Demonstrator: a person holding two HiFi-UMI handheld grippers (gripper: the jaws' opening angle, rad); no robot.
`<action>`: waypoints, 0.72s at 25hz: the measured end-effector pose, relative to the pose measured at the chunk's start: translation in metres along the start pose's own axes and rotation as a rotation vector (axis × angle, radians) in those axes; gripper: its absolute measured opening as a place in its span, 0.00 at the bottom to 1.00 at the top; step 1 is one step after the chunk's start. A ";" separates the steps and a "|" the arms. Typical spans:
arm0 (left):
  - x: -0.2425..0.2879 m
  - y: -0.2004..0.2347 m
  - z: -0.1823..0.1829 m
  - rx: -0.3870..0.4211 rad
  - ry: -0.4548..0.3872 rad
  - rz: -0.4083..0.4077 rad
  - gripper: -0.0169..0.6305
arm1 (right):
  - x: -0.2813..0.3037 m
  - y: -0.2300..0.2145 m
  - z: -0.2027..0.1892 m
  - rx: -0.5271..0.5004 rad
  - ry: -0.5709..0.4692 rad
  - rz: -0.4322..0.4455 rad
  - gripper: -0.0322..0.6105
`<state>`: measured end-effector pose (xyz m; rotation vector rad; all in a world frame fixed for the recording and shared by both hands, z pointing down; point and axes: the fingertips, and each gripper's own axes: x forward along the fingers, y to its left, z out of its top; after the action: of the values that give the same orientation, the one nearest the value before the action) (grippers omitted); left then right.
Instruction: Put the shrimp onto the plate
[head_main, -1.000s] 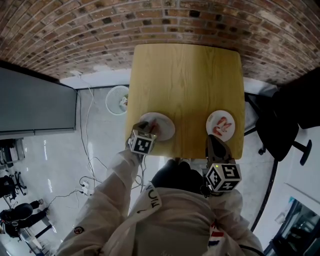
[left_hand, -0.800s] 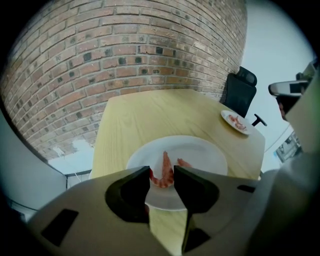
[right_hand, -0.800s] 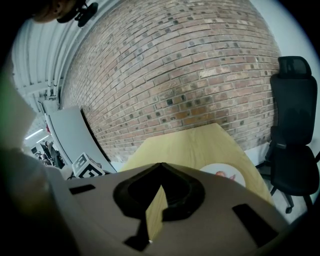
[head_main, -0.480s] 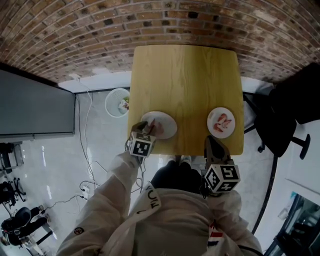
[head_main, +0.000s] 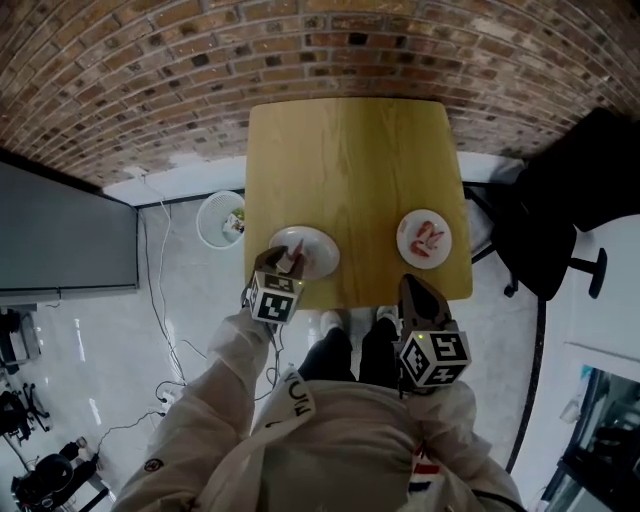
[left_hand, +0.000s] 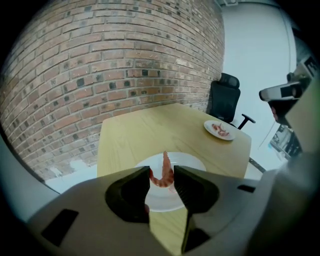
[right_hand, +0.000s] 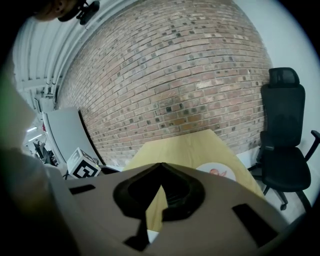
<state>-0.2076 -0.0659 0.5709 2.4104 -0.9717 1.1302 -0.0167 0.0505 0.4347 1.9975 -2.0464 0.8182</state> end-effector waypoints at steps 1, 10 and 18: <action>0.000 -0.004 0.004 0.001 -0.004 -0.003 0.26 | -0.002 -0.003 0.002 0.001 -0.005 -0.005 0.09; 0.012 -0.047 0.041 0.048 -0.028 -0.028 0.26 | -0.017 -0.046 0.013 0.032 -0.047 -0.035 0.09; 0.033 -0.100 0.077 0.066 -0.027 -0.034 0.26 | -0.030 -0.103 0.022 0.066 -0.058 -0.043 0.09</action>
<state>-0.0800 -0.0487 0.5474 2.4907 -0.9116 1.1384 0.0908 0.0704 0.4289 2.1160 -2.0242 0.8392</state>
